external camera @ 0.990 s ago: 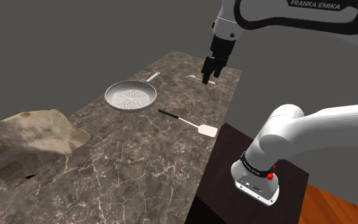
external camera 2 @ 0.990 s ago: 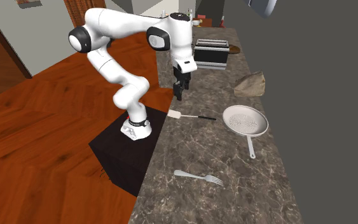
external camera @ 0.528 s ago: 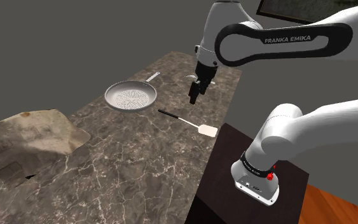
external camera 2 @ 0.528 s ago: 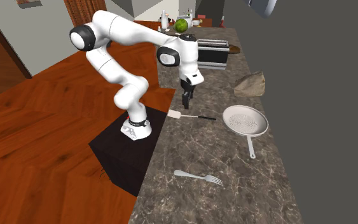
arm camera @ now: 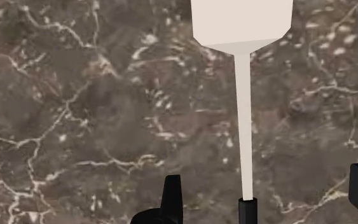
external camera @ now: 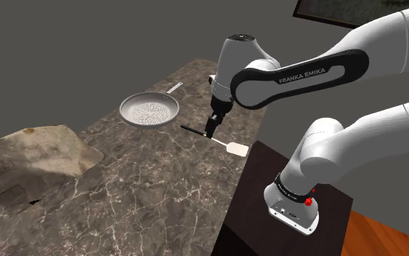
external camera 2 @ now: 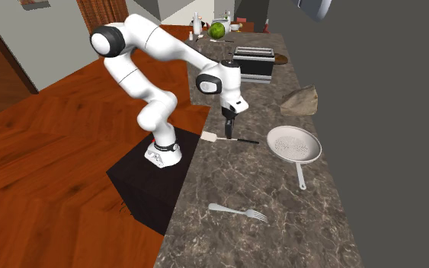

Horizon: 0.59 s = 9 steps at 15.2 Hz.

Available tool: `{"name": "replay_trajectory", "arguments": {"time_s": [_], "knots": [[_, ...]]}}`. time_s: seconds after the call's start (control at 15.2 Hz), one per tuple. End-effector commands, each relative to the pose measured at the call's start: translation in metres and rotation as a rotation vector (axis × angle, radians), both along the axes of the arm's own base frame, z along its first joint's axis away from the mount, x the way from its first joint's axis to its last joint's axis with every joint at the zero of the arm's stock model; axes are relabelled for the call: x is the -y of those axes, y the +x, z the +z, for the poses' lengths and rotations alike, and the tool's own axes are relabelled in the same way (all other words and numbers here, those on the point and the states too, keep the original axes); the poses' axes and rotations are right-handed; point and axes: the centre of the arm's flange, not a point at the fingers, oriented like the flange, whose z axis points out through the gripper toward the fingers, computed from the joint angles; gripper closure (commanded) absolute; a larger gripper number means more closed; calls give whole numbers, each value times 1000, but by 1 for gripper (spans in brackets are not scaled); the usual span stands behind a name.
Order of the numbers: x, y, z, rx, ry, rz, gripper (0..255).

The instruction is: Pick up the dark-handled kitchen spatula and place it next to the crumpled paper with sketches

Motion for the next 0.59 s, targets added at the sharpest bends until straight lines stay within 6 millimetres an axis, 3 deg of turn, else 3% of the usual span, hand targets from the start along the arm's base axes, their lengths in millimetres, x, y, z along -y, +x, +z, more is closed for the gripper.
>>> {"name": "replay_trajectory", "arguments": {"time_s": [0.0,0.26,0.53], "knots": [[-2,0,-11,2,0,2,0],[-2,1,-35,2,0,2,0],[-2,1,-35,2,0,2,0]]}}
